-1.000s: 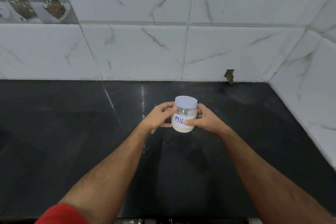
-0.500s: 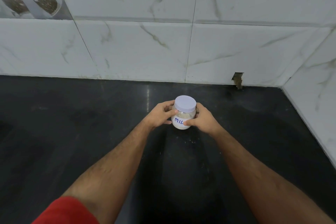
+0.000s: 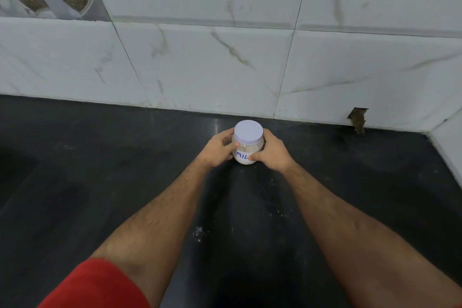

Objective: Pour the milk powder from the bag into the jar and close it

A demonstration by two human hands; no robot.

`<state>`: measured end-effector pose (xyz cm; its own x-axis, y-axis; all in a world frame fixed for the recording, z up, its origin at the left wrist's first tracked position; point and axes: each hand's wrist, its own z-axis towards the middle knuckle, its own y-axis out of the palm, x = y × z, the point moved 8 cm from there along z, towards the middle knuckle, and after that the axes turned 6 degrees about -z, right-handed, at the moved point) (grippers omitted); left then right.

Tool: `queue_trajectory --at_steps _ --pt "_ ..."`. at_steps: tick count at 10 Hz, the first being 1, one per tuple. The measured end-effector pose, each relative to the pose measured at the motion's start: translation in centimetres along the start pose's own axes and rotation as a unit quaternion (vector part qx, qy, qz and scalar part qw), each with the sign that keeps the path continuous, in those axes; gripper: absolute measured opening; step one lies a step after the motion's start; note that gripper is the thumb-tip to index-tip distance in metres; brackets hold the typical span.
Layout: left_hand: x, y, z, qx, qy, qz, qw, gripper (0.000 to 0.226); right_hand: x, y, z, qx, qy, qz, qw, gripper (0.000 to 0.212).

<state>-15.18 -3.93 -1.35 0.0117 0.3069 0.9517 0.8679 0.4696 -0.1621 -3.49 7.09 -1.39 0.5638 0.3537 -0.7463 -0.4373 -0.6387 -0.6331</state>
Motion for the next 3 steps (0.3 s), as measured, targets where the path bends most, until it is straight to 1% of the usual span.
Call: queue_trajectory --at_steps 2,3 --pt "-1.3 0.0 -0.2 0.023 0.018 0.009 1.0 0.056 0.2 0.3 -0.4 0.008 -0.013 0.008 1.0 0.087" --pt "-1.6 -0.7 -0.7 0.066 0.03 0.035 0.997 0.062 0.0 -0.1 -1.0 0.018 -0.026 -0.023 0.999 0.084"
